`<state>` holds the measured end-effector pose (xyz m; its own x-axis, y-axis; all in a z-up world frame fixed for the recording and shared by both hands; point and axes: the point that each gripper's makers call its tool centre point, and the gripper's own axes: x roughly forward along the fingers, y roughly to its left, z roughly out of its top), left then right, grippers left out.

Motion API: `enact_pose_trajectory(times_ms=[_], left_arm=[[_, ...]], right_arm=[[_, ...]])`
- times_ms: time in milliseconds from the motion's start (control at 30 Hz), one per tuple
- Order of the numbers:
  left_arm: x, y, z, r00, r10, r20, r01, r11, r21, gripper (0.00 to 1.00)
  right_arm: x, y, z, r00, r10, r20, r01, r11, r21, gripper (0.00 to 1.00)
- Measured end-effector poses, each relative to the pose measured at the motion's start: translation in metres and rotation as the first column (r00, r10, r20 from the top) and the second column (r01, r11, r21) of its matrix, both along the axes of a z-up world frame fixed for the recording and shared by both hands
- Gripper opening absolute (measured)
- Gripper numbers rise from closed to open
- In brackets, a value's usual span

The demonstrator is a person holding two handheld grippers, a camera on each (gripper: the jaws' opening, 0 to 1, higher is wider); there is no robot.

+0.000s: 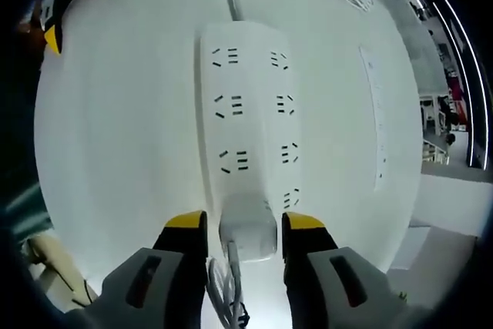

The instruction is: Straighten the power strip on the desk, plug the charger into it

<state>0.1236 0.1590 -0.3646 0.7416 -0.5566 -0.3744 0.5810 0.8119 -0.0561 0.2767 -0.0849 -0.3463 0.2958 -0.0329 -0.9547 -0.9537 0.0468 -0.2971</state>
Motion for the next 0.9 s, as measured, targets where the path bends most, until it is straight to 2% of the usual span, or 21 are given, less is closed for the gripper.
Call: enact_pose_trajectory(times_ms=[467,900], left_arm=[[0.000,0.000,0.000,1.000,0.002,-0.001,-0.002,1.000,0.000,0.95],[-0.001,0.001,-0.001,1.000,0.000,-0.008,0.000,1.000,-0.002,0.95]], right_arm=[[-0.002,-0.001,0.008,1.000,-0.001,0.024,0.001,1.000,0.026,0.46],[-0.003,-0.001,0.015,0.999,0.009,0.039,-0.011,0.999,0.044,0.48]])
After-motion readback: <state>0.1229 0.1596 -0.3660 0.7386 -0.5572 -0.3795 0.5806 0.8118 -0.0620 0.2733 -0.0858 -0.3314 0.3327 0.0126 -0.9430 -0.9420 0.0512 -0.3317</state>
